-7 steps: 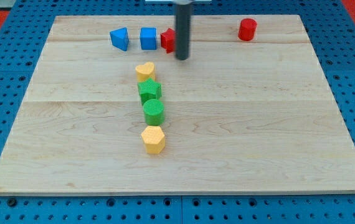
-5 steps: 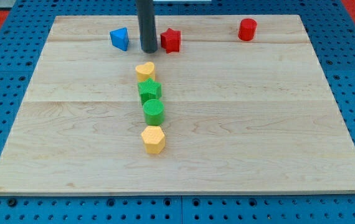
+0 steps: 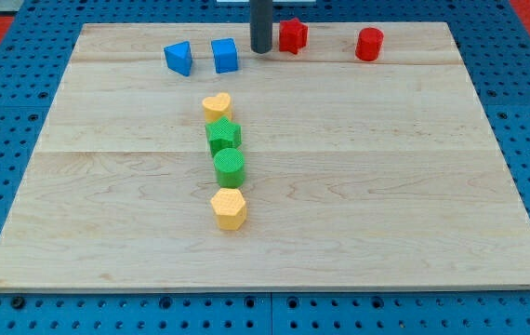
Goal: Push the red star towards the red circle
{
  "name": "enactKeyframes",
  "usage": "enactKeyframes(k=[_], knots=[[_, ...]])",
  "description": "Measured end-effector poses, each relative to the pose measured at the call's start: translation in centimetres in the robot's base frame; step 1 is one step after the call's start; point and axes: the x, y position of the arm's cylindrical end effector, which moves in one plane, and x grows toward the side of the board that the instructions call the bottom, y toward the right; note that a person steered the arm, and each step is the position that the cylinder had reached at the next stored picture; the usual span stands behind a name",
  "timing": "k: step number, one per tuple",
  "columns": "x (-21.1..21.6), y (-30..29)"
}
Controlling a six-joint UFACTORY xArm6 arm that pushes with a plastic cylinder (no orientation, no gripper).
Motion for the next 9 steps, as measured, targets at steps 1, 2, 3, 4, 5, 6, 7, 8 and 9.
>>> enactKeyframes(k=[1, 2, 3, 4, 5, 6, 7, 8, 9], knots=[[-1.7, -2.1], [-3.6, 1.9], [-2.7, 6.7], [-1.2, 9.2], [-0.8, 9.2], [-0.8, 9.0], [-0.5, 8.9], [0.6, 7.0], [1.1, 2.1]])
